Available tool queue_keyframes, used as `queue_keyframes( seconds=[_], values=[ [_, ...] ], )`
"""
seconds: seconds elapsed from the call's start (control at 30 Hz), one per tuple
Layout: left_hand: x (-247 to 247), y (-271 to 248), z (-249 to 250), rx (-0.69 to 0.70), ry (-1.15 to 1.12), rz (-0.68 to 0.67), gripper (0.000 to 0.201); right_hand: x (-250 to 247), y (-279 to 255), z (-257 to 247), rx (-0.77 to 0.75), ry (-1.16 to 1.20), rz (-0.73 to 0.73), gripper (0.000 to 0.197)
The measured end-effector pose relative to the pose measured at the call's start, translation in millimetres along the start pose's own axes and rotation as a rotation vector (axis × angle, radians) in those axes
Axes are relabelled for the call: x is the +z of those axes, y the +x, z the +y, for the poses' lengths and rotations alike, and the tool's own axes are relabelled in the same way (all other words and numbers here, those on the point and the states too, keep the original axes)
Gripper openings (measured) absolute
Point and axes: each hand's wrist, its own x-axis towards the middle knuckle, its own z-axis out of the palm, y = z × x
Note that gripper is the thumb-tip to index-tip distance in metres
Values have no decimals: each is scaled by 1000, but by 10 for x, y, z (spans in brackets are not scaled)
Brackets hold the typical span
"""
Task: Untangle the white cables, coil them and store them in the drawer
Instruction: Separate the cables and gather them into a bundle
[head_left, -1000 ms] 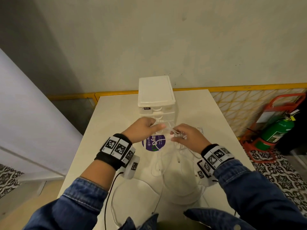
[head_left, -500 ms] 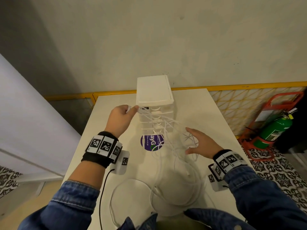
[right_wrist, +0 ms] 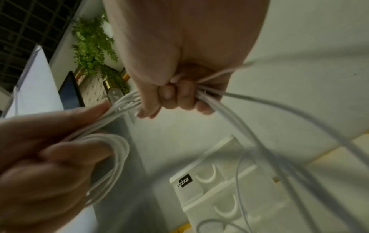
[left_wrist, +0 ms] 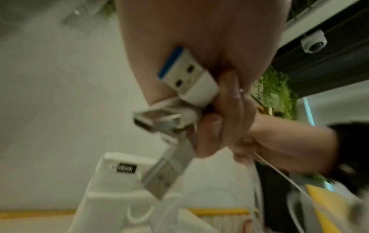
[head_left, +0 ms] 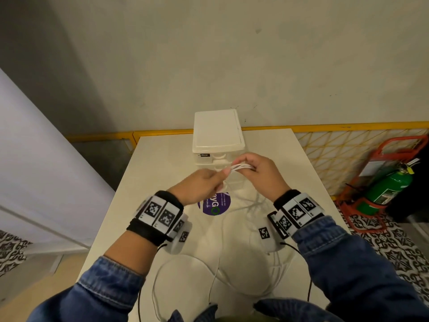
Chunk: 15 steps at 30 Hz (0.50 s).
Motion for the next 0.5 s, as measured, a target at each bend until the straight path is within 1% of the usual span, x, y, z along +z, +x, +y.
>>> queue_keyframes(
  seconds=[0.07, 0.13, 0.17, 0.2, 0.3, 0.37, 0.4, 0.43, 0.5],
  values=[
    [132, -65, 3, 0, -148, -132, 59, -22, 60, -11, -65, -18, -18, 21],
    [194, -99, 41, 47, -405, -178, 58, 6, 93, 1, -131, -61, -36, 20],
    [183, -95, 61, 96, -565, -199, 56, 23, 89, 18, -136, -74, -41, 19],
    [149, -88, 91, 152, -724, -225, 52, 42, 71, 42, -108, -80, -51, 18],
    [-10, -63, 179, 297, -1103, -248, 48, 173, -88, 266, 93, -95, -122, 17],
    [-150, -60, 244, 382, -1293, -181, 47, 291, -239, 476, 171, -81, -132, 18],
    [-229, -53, 263, 422, -1369, -119, 46, 337, -319, 565, 201, -85, -137, 17],
    [-306, -41, 279, 459, -1431, -56, 45, 379, -392, 651, 211, -98, -151, 18],
    [-422, -4, 297, 516, -1507, 82, 46, 456, -518, 736, 179, -142, -198, 15]
  ],
)
